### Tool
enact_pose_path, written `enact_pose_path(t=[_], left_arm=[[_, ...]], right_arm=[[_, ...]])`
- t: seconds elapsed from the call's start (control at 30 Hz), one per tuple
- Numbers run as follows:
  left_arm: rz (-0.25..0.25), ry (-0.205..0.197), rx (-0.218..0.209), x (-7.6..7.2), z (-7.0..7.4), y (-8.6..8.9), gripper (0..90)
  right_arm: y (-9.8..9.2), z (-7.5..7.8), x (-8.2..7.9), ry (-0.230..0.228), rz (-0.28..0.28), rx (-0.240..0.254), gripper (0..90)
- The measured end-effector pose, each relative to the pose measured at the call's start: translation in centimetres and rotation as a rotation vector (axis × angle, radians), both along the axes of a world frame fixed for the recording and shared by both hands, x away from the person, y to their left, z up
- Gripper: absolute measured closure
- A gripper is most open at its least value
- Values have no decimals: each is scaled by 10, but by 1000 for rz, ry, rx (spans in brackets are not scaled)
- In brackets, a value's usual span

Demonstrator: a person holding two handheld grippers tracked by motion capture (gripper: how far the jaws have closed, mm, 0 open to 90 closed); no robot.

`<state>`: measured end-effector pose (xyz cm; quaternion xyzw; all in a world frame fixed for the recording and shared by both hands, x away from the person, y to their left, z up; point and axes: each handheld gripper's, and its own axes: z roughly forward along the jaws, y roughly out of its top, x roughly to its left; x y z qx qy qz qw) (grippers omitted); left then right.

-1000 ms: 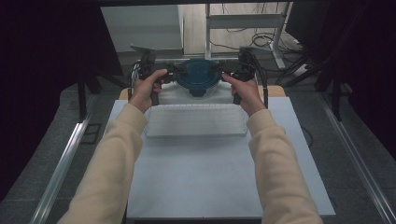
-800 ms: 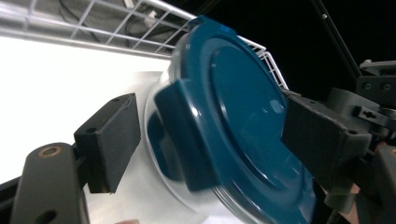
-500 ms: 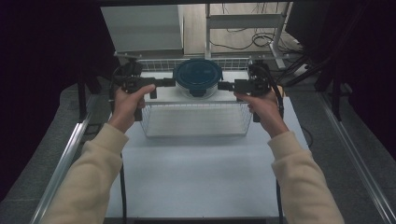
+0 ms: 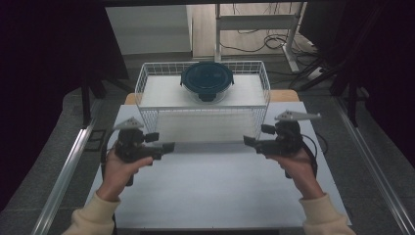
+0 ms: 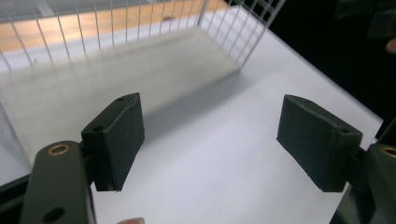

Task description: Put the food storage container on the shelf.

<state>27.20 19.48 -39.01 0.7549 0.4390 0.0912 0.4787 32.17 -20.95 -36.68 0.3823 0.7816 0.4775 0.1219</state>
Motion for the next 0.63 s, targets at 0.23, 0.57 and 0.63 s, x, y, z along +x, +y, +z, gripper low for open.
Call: enact_pose_path(t=[0.23,0.57,0.63], left_arm=[[-13,61,30,-29,-47,1,228],[23,73,54,-36,-69,5,230],[29,73,58,-36,-70,7,230]], right_arm=[[-12,-49,-35,40,15,-38,182],[-18,-75,-41,68,-7,-80,184],[-19,-74,-42,61,-11,-75,183]])
